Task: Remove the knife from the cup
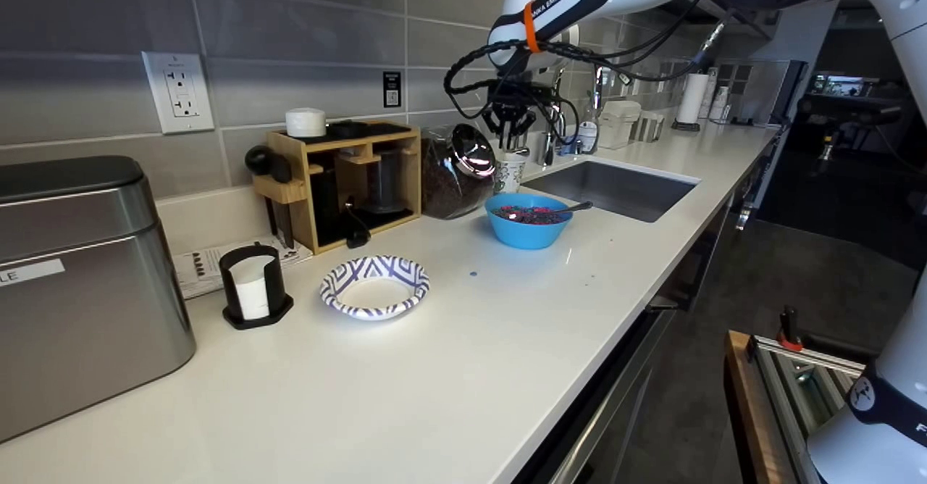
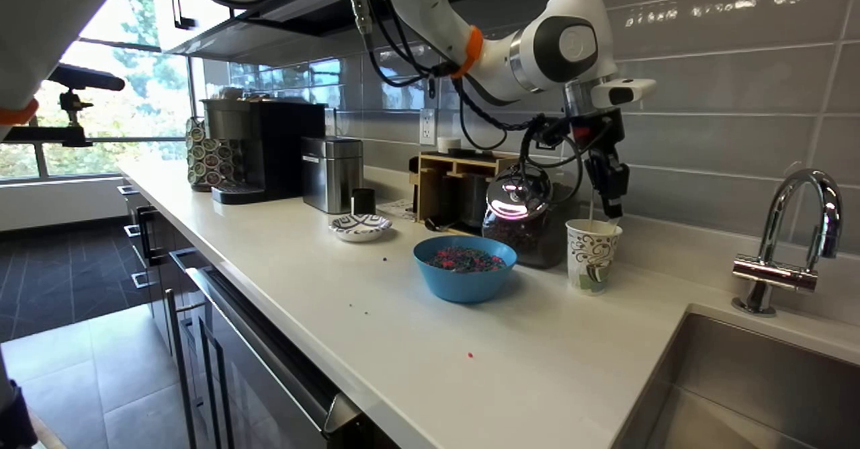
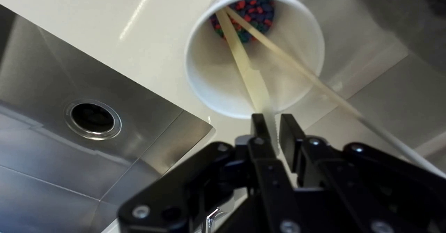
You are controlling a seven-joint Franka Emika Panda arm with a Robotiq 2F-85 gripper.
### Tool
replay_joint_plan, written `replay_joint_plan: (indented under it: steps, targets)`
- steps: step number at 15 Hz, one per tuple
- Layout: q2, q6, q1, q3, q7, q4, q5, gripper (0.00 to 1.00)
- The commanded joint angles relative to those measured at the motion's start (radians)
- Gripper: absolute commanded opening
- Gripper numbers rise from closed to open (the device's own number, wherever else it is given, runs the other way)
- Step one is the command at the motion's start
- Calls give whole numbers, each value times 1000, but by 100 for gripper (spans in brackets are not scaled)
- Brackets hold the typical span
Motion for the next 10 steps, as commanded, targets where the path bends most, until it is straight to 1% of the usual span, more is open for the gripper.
replay_joint_plan:
  steps: [1,6,10]
  targets:
    - [-15,6,2,-2,-30,-29,19,11]
    - [-16,36,-2,7,-25,-40,6,0]
    - [-17,50,-1,6,-27,-47,3,0]
